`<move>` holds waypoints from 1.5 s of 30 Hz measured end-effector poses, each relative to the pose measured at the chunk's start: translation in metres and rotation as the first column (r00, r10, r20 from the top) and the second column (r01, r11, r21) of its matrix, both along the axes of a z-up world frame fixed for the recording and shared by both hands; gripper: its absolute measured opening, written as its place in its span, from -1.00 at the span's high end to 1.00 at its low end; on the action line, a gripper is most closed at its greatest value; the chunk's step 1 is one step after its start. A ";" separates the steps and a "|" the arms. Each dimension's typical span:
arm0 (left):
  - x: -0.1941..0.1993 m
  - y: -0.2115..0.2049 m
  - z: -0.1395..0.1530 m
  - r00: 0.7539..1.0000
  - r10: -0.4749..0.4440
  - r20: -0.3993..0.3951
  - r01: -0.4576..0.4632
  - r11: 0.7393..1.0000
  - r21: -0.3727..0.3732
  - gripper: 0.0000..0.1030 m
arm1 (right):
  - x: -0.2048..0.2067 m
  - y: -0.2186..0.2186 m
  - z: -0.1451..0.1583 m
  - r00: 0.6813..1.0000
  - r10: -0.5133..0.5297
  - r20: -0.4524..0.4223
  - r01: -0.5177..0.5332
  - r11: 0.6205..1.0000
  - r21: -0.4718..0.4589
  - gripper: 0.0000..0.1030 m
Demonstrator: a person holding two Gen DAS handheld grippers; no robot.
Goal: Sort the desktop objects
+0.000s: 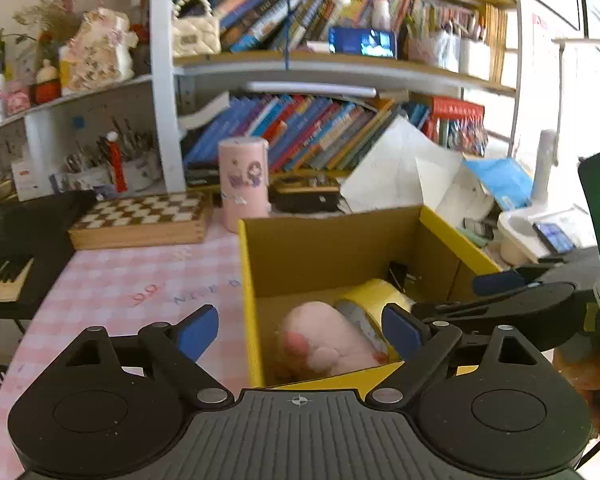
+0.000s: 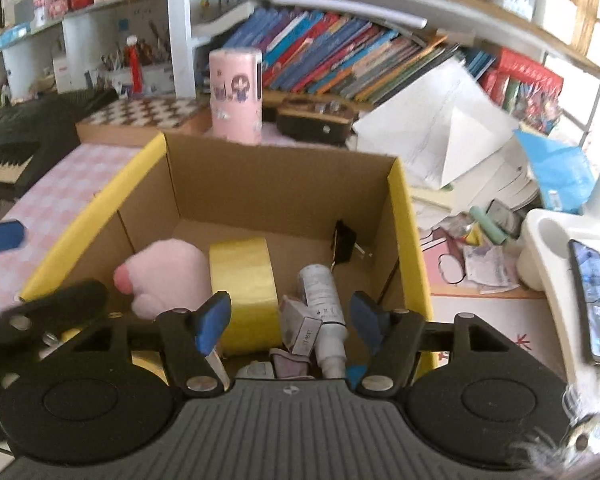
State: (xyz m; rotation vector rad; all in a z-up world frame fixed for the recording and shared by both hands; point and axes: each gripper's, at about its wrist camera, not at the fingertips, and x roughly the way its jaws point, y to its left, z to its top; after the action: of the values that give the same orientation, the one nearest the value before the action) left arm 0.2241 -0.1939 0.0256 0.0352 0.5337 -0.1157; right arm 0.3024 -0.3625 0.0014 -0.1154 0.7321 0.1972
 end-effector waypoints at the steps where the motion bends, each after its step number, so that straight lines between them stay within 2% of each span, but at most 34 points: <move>1: -0.005 0.004 0.004 1.000 0.012 0.009 -0.012 1.000 0.003 -0.81 | -0.005 0.000 0.003 1.000 -0.014 0.015 0.014 1.000 0.003 -0.26; 3: -0.014 0.010 0.010 0.999 0.044 0.029 -0.045 0.999 0.016 -0.95 | -0.014 0.001 0.008 0.998 -0.046 0.037 0.046 0.999 0.011 -0.31; 10: -0.052 0.049 0.025 0.988 0.145 0.055 -0.145 0.989 0.006 -0.97 | -0.069 0.014 0.031 0.983 -0.092 0.158 0.085 0.995 0.050 -0.48; 13: -0.071 0.067 0.028 0.979 0.197 0.050 -0.197 0.980 -0.009 -0.97 | -0.094 0.023 0.040 0.975 -0.098 0.200 0.087 0.994 0.064 -0.62; 18: -0.106 0.088 0.025 0.963 0.262 0.066 -0.264 0.964 0.019 -0.97 | -0.135 0.039 0.046 0.965 -0.131 0.229 0.111 0.989 0.098 -0.90; 24: -0.147 0.104 0.016 0.963 0.262 0.070 -0.262 0.965 -0.001 -0.97 | -0.185 0.062 0.037 0.961 -0.141 0.237 0.121 0.988 0.094 -0.96; 31: -0.182 0.116 -0.005 0.962 0.272 -0.017 -0.272 0.962 -0.001 -0.97 | -0.238 0.082 0.024 0.960 -0.144 0.240 0.131 0.989 0.069 -0.98; 36: -0.196 0.109 -0.013 0.974 0.225 -0.036 -0.223 0.974 0.037 -0.97 | -0.262 0.089 0.015 0.968 -0.162 0.190 0.149 0.985 0.083 -0.98; 45: -0.209 0.104 -0.022 0.979 0.195 -0.061 -0.191 0.979 0.063 -0.97 | -0.294 0.101 0.002 0.972 -0.155 0.175 0.146 0.987 0.060 -1.00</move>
State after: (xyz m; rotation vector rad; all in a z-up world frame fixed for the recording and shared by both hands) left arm 0.0150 -0.0903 0.0039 0.0343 0.6047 0.0887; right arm 0.0079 -0.2616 0.0038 -0.0322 0.5532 0.0576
